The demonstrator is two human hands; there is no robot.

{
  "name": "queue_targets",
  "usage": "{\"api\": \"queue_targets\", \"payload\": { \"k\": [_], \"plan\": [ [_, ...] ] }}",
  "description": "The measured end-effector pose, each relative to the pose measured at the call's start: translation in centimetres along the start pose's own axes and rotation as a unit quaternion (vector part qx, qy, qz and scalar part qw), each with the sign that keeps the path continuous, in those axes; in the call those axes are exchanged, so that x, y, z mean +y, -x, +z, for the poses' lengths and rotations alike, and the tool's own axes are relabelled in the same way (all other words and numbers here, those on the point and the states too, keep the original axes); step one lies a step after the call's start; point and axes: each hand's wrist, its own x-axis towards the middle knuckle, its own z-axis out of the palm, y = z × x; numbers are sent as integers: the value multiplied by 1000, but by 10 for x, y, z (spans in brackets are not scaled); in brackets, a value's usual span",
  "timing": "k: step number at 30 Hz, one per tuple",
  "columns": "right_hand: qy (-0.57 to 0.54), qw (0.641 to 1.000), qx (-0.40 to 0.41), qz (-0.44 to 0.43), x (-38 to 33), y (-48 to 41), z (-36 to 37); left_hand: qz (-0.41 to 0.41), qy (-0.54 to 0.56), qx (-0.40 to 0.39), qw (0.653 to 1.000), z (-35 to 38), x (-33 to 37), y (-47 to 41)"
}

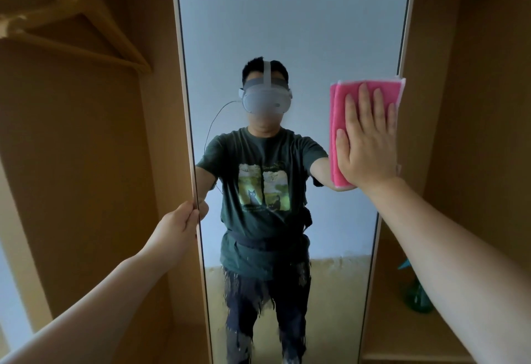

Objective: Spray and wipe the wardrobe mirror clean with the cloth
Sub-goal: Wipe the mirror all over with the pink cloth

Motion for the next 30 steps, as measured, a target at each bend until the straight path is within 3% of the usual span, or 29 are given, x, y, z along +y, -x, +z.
{"api": "queue_targets", "payload": {
  "k": [11, 22, 30],
  "plan": [
    [-20, 999, -35, -30, -9, 138, 48, 1, 2, 9, 1000, 3, 4, 7],
    [-57, 998, -9, -38, -10, 142, 47, -46, 203, 51, 977, 35, -8, 33],
    [-49, 998, -24, -42, -10, 140, 39, -88, 143, 30, 985, 52, -32, 46]
  ]
}}
